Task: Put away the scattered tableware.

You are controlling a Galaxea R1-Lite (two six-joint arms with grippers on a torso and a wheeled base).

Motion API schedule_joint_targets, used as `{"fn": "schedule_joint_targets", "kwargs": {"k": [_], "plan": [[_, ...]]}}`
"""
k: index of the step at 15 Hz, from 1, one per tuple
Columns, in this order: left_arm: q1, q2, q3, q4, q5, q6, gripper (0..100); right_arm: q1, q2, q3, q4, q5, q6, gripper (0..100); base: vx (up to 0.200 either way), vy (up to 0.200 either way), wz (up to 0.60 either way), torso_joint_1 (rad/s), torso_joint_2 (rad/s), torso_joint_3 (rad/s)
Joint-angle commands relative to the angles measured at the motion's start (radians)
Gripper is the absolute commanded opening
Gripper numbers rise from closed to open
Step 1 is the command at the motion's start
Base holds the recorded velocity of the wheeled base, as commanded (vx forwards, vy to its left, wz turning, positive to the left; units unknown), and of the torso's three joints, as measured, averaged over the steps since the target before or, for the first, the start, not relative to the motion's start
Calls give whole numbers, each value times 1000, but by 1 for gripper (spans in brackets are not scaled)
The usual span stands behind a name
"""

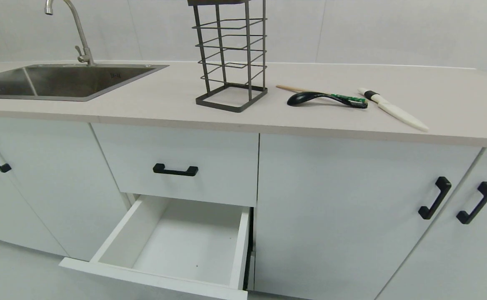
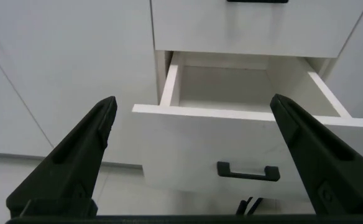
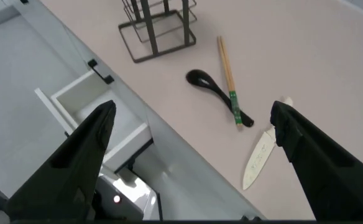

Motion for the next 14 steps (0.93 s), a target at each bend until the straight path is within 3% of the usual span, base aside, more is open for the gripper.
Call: {"fn": "schedule_joint_targets", "kwargs": {"k": [1, 7, 12, 14], "plan": [[1, 1, 0, -1, -1, 1, 100, 1, 1, 0, 3, 0, 0, 0, 0, 0, 0, 0, 0, 0], [1, 1, 0, 0, 1, 0, 100, -1, 1, 0, 1, 0, -2, 0, 0, 0, 0, 0, 0, 0], [1, 1, 0, 0, 1, 0, 100, 1, 1, 0, 1, 0, 0, 0, 0, 0, 0, 204, -111, -100], [1, 1, 0, 0, 1, 0, 100, 1, 1, 0, 1, 0, 0, 0, 0, 0, 0, 266, -510, -237]]}}
